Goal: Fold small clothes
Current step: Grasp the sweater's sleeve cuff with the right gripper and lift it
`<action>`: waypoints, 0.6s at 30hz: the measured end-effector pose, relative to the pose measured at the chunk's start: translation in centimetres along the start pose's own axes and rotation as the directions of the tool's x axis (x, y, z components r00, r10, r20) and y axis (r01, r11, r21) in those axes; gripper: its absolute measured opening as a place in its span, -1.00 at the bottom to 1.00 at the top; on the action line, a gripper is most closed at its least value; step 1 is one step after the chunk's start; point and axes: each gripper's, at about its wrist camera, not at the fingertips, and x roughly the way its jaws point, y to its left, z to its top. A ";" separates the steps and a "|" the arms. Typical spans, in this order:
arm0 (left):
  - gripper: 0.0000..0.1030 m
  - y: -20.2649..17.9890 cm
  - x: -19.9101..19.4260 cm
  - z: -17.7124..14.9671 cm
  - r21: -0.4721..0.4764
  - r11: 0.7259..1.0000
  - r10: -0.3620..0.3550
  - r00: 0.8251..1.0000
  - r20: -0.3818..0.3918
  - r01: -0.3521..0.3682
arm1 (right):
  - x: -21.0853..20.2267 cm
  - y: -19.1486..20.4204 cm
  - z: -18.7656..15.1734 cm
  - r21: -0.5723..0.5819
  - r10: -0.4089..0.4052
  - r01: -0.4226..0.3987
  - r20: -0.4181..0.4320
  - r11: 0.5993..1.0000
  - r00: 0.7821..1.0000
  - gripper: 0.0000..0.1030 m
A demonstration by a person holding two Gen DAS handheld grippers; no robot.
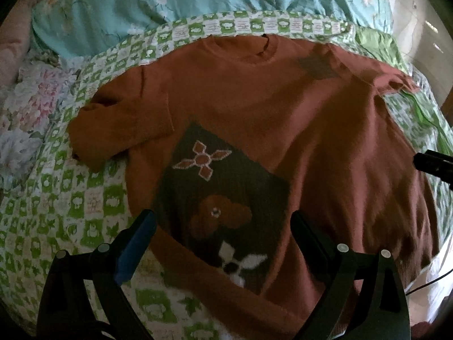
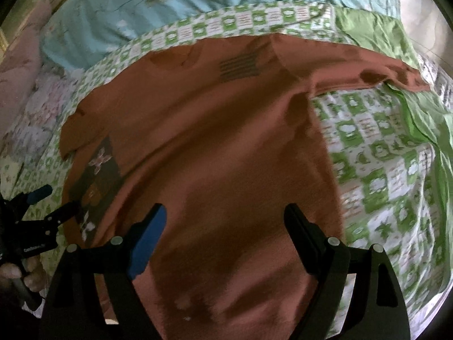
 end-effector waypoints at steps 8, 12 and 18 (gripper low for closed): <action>0.87 0.8 2.0 4.8 -0.042 0.999 -0.002 1.000 0.008 0.002 | 0.9 -5.9 3.5 0.107 -0.041 0.043 -0.016 0.993 0.999 0.65; 0.88 1.1 3.1 7.6 -0.053 0.999 0.012 1.000 0.018 -0.011 | 1.2 -10.4 6.0 0.154 -0.102 0.102 -0.008 0.983 0.995 0.65; 0.88 2.0 4.9 12.1 -0.095 0.995 0.041 0.998 0.041 -0.037 | 1.7 -20.7 10.3 0.346 -0.150 0.138 0.010 0.928 0.989 0.65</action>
